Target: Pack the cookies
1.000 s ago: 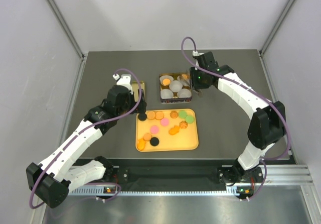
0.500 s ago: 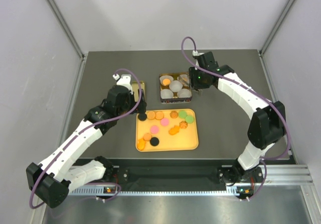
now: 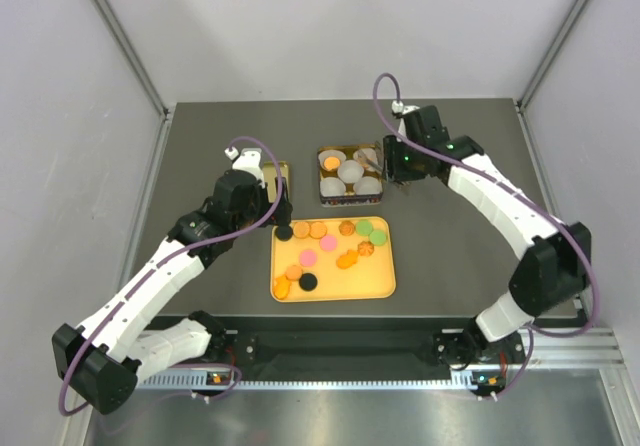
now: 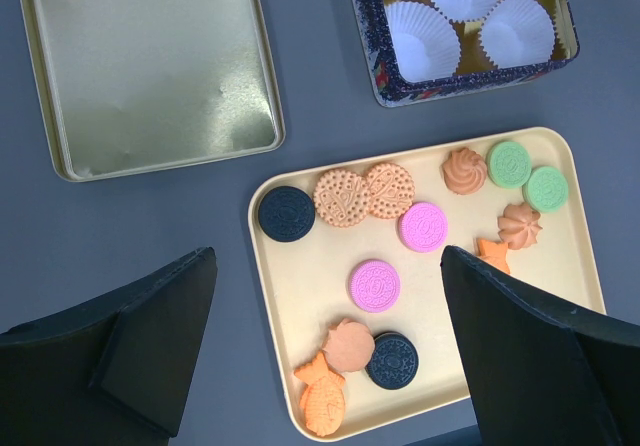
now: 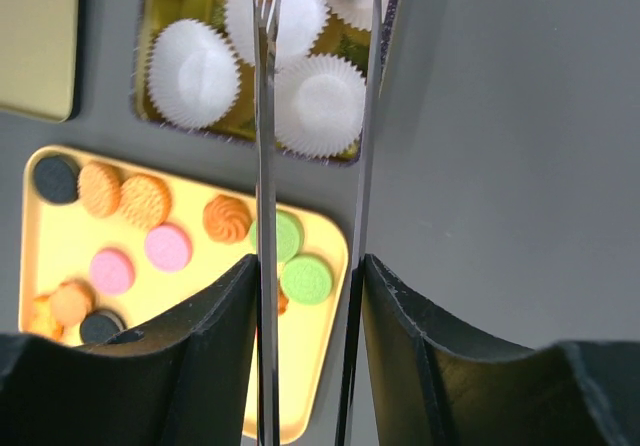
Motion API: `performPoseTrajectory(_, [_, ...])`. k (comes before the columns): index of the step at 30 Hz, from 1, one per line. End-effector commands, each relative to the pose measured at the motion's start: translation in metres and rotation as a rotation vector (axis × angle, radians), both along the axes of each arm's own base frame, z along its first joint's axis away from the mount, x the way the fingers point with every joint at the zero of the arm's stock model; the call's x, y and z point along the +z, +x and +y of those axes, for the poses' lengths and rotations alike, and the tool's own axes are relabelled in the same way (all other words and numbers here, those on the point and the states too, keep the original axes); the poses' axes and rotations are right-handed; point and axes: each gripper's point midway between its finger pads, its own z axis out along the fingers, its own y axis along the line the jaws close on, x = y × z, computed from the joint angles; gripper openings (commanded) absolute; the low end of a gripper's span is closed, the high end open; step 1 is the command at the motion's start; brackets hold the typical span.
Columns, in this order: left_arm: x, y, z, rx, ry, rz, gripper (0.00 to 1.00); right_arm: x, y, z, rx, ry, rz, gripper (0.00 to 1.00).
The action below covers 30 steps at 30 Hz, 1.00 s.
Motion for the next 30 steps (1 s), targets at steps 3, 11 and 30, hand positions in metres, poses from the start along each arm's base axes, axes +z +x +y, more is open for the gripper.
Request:
performPoseTrajectory(3, [0.013, 0.006, -0.004, 0.001, -0.044, -0.046, 0.99, 0.045, -0.058, 0.002, 0.085, 0.070, -0.095, 0.43])
performPoseTrajectory(11, [0.015, 0.006, -0.007, -0.006, -0.057, -0.048, 0.99, 0.029, -0.135, 0.026, 0.204, 0.055, -0.050, 0.43])
performPoseTrajectory(30, [0.009, 0.006, -0.003, 0.008, -0.040, -0.038, 0.99, -0.041, -0.155, 0.051, 0.279, -0.054, 0.069, 0.42])
